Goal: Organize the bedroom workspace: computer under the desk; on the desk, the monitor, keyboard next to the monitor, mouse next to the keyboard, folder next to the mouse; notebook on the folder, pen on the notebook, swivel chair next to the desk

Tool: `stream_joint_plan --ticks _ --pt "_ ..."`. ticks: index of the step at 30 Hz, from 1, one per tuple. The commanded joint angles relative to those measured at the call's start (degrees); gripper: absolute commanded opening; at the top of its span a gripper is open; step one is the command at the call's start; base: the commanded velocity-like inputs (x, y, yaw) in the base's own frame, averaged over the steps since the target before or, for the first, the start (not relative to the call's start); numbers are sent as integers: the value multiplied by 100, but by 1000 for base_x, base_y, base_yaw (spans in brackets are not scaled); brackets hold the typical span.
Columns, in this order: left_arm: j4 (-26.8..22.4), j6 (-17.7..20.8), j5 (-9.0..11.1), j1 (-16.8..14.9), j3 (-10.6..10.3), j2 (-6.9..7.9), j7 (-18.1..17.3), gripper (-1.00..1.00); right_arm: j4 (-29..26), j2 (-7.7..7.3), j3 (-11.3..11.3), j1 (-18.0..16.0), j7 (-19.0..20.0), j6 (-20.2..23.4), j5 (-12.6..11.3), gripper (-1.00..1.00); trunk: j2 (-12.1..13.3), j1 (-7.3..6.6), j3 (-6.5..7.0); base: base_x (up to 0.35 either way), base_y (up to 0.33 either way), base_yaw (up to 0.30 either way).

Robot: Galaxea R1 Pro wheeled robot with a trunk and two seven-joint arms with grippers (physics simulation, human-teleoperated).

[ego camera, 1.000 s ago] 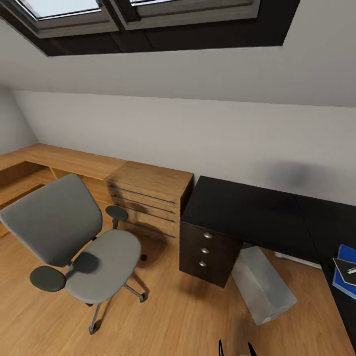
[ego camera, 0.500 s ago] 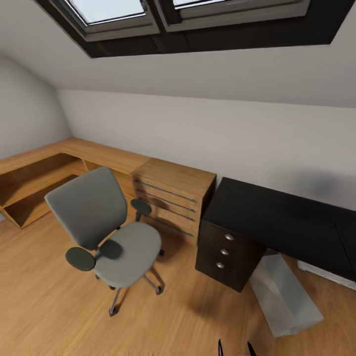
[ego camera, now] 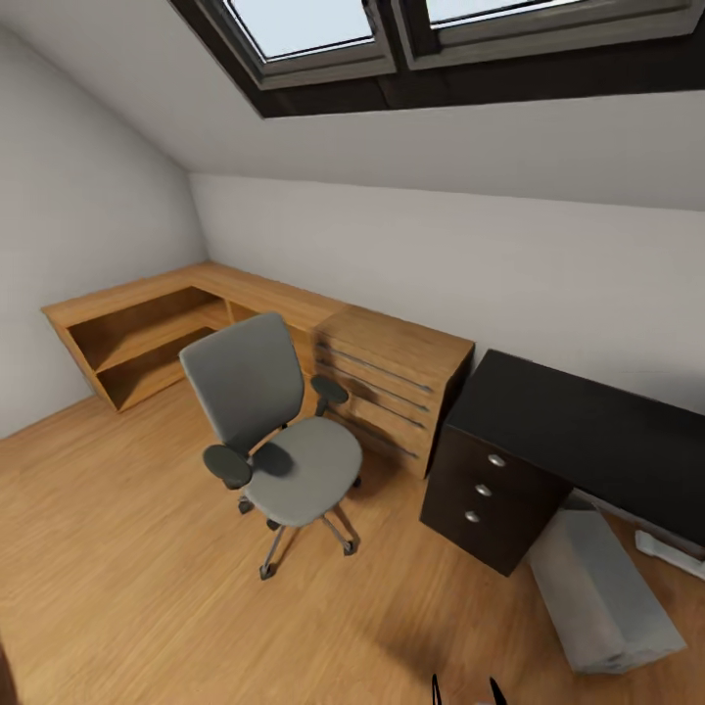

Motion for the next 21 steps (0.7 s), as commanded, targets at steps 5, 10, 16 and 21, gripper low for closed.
stream_joint_plan --ticks 5,10,16,21 --pt "4 -15 29 -6 -49 -4 56 100 13 4 48 -5 -28 -17 -22 100 -11 2 -11 -22 0 282" --pt "4 -15 29 -7 -43 -5 64 100 13 -3 48 -7 -25 -17 -22 100 -11 2 -11 -2 0 282" --pt "4 -15 36 -7 -27 86 58 100 11 -195 67 59 2 -17 -15 100 -11 2 -3 0 0 276" --pt "1 -15 49 -7 -28 182 69 100 4 -535 98 488 2 -17 527 100 -11 2 22 0 0 257"
